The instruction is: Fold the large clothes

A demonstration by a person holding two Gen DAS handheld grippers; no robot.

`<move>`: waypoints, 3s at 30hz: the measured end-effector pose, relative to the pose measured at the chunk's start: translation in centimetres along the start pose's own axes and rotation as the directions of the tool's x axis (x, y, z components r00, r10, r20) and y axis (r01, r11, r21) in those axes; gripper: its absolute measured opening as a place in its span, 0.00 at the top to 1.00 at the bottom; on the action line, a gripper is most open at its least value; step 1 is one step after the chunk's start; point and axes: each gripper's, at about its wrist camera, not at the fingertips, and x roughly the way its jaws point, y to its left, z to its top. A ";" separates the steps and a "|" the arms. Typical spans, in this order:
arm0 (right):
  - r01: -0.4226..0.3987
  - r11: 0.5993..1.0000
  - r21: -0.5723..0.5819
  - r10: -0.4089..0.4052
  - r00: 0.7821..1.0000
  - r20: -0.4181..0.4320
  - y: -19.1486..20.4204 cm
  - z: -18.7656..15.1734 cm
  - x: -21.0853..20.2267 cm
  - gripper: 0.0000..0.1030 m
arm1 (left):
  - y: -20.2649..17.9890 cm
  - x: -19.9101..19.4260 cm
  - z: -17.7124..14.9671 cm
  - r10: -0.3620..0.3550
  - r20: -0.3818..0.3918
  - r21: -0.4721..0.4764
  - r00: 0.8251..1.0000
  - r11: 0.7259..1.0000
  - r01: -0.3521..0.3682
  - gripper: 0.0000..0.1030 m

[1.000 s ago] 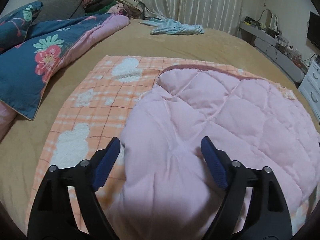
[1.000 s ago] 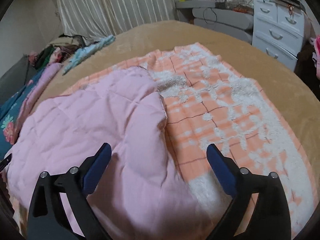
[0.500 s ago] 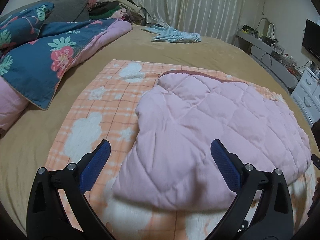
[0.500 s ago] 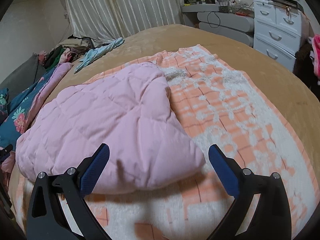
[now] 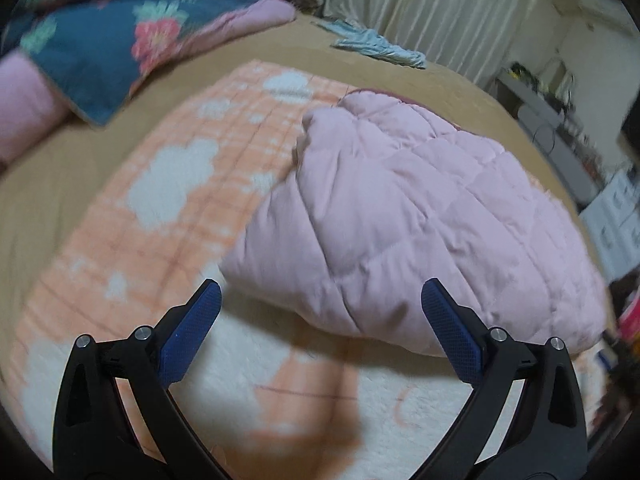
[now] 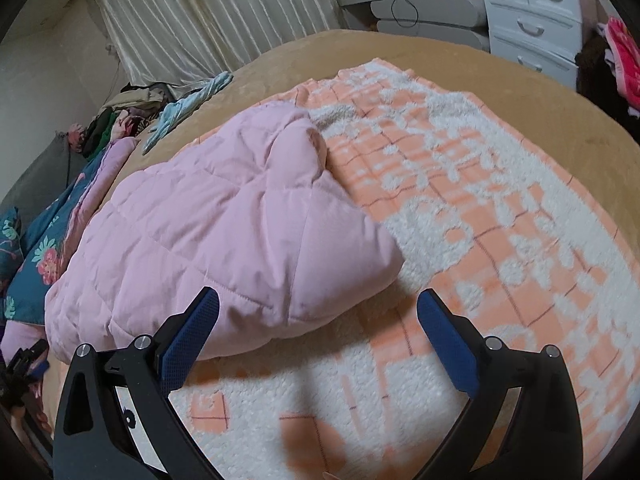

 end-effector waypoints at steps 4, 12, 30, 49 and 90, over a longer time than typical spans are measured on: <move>-0.019 0.999 0.034 0.019 1.000 -0.019 0.0 -0.6 0.5 0.04 | 0.8 0.8 -0.6 -0.112 -0.037 -0.140 0.993 0.984 0.106 0.09; -0.046 0.994 0.097 0.049 0.998 -0.026 0.4 -0.5 1.4 0.04 | 1.7 4.4 -0.9 -0.240 -0.056 -0.372 0.969 0.906 0.203 0.09; -0.197 0.946 0.259 0.214 0.976 -0.038 -0.5 0.9 7.4 0.04 | 0.9 9.2 0.1 -0.263 -0.016 -0.387 0.965 0.891 0.237 0.08; -0.196 0.980 -0.030 0.197 0.980 0.025 4.1 2.6 5.9 0.62 | -3.1 7.8 1.5 -0.194 0.051 -0.207 0.980 0.958 0.201 0.52; -0.082 0.926 -0.369 0.137 0.983 0.124 6.9 -6.9 -11.2 0.74 | -2.9 -8.5 -5.0 -0.131 0.110 0.148 0.985 0.982 0.114 0.72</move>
